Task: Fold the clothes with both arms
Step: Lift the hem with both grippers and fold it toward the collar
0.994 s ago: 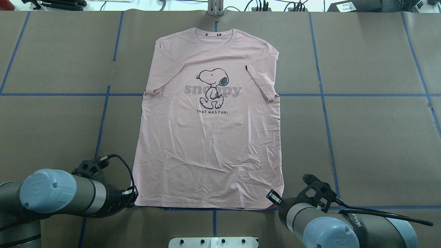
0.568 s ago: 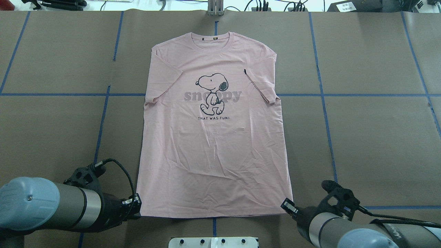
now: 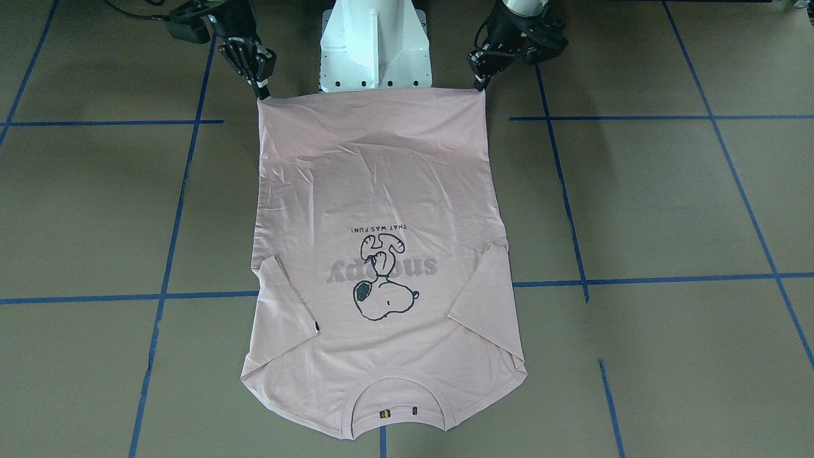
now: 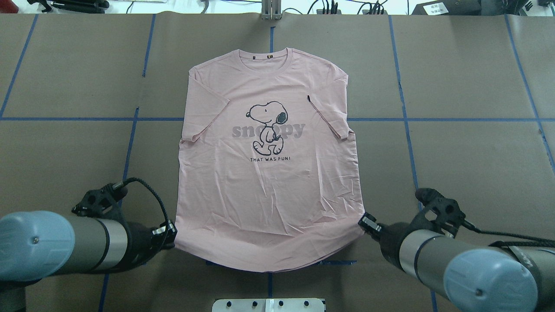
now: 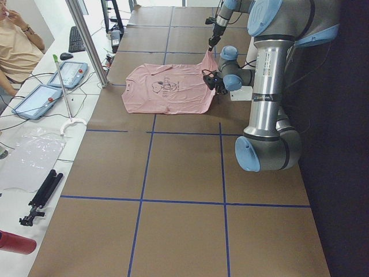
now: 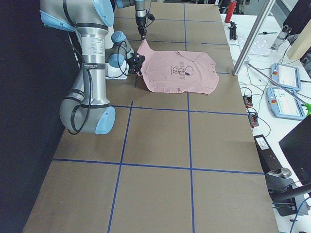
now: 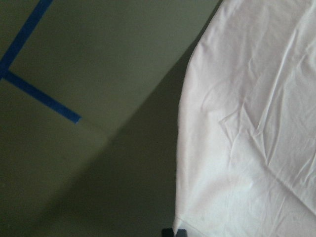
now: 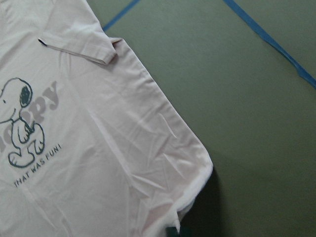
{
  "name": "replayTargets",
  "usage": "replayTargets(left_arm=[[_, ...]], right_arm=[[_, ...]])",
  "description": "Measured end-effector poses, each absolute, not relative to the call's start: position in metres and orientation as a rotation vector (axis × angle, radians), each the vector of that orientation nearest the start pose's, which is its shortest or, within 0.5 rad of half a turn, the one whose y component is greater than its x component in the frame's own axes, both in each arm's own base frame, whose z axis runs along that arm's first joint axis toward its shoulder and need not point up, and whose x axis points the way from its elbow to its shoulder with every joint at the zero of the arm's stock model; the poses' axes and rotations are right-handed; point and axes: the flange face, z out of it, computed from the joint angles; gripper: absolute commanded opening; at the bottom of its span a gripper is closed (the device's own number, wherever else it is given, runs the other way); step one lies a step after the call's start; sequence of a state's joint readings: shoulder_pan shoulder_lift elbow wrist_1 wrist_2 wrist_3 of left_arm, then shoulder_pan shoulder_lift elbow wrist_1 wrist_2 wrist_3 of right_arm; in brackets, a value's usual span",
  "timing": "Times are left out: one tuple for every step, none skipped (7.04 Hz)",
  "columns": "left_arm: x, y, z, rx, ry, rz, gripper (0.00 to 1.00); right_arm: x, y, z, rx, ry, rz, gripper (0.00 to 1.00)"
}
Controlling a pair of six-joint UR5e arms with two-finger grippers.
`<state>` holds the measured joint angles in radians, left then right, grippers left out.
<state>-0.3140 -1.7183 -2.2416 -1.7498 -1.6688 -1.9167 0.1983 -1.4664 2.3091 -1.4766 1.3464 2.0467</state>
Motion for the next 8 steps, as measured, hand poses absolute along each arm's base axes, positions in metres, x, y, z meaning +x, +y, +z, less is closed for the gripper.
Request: replayTargets(left_arm=[[0.415,-0.314,0.266,-0.006,1.0,-0.586,0.0],[0.42,-0.371,0.269,0.078,0.967,-0.617,0.0],[0.416,-0.424,0.278,0.151,0.919,-0.629,0.0],[0.409,-0.475,0.287,0.217,0.866,-0.624,0.0],[0.409,-0.523,0.289,0.262,0.836,-0.627,0.0],[0.416,-0.56,0.293,0.292,0.837,-0.636,0.0],[0.429,-0.588,0.304,0.328,0.848,-0.646,0.0],[0.438,-0.609,0.318,0.372,0.843,-0.657,0.0]], right_arm=[[-0.417,-0.291,0.271,0.148,-0.946,0.724,0.0],[-0.428,-0.354,0.274,0.201,-0.9,0.715,0.0],[-0.43,-0.42,0.279,0.246,-0.843,0.706,0.0],[-0.425,-0.48,0.285,0.285,-0.783,0.705,0.0],[-0.423,-0.53,0.292,0.302,-0.742,0.705,0.0],[-0.435,-0.575,0.3,0.304,-0.724,0.703,0.0],[-0.45,-0.615,0.309,0.305,-0.713,0.708,0.0],[-0.463,-0.643,0.317,0.307,-0.708,0.716,0.0]])
